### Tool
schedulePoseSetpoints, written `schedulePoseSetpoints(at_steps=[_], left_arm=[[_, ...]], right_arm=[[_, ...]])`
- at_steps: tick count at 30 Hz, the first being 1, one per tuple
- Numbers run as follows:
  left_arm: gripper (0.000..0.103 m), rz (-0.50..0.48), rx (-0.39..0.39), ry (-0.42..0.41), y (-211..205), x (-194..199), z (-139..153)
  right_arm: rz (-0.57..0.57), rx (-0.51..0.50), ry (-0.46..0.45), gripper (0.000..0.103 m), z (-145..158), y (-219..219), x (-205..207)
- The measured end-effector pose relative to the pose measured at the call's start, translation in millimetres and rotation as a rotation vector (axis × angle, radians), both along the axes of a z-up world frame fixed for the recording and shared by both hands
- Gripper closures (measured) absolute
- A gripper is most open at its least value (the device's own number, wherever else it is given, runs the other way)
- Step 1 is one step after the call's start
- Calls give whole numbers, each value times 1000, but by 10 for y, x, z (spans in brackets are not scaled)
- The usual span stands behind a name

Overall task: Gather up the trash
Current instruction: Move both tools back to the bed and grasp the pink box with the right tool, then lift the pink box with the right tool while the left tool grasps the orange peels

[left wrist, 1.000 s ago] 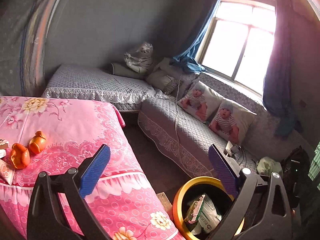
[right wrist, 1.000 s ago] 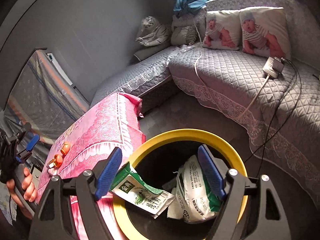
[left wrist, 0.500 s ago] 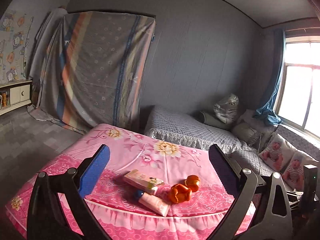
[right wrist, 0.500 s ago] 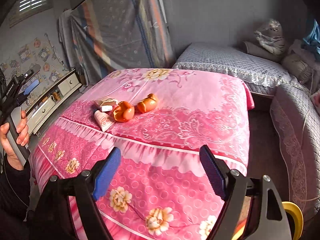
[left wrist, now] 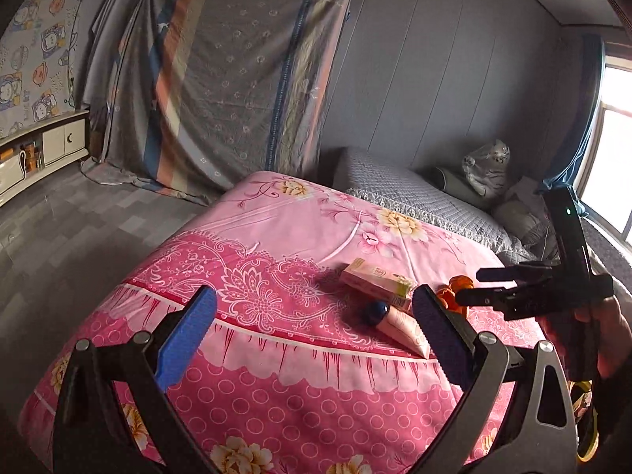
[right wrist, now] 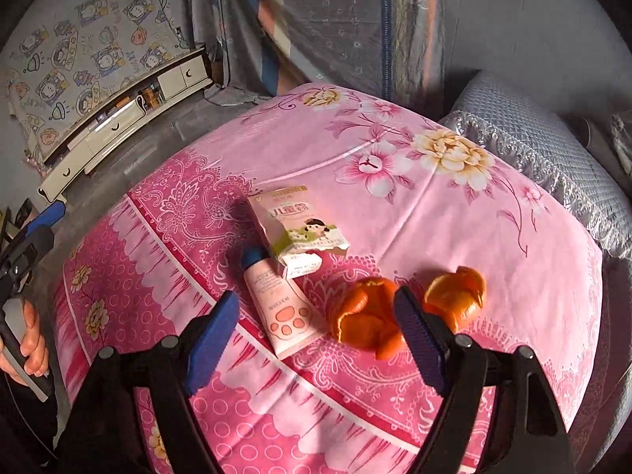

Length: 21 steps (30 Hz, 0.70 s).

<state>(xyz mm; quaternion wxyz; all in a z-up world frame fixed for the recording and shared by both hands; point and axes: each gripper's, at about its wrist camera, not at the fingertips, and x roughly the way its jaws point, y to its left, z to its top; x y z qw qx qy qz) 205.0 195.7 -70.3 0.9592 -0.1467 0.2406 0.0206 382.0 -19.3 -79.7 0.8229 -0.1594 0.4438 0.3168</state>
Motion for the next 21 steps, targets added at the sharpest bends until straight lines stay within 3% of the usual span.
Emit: schedulePoseSetpoints(at_steps=[9, 15, 17, 18, 21], left_arm=[[8, -38, -9, 51, 36, 44, -201], [8, -43, -8, 63, 94, 80, -274], [8, -37, -2, 67, 97, 91, -292], [8, -36, -3, 72, 100, 103, -303], [8, -43, 5, 84, 78, 128, -320]], right_arm=[[55, -215, 172, 26, -380, 935, 687], [71, -352, 188, 22, -687, 1201, 761], [44, -366, 196, 25, -762, 1212, 792], [43, -356, 203, 33, -777, 1209, 794], [42, -322, 202, 38, -756, 1187, 773]])
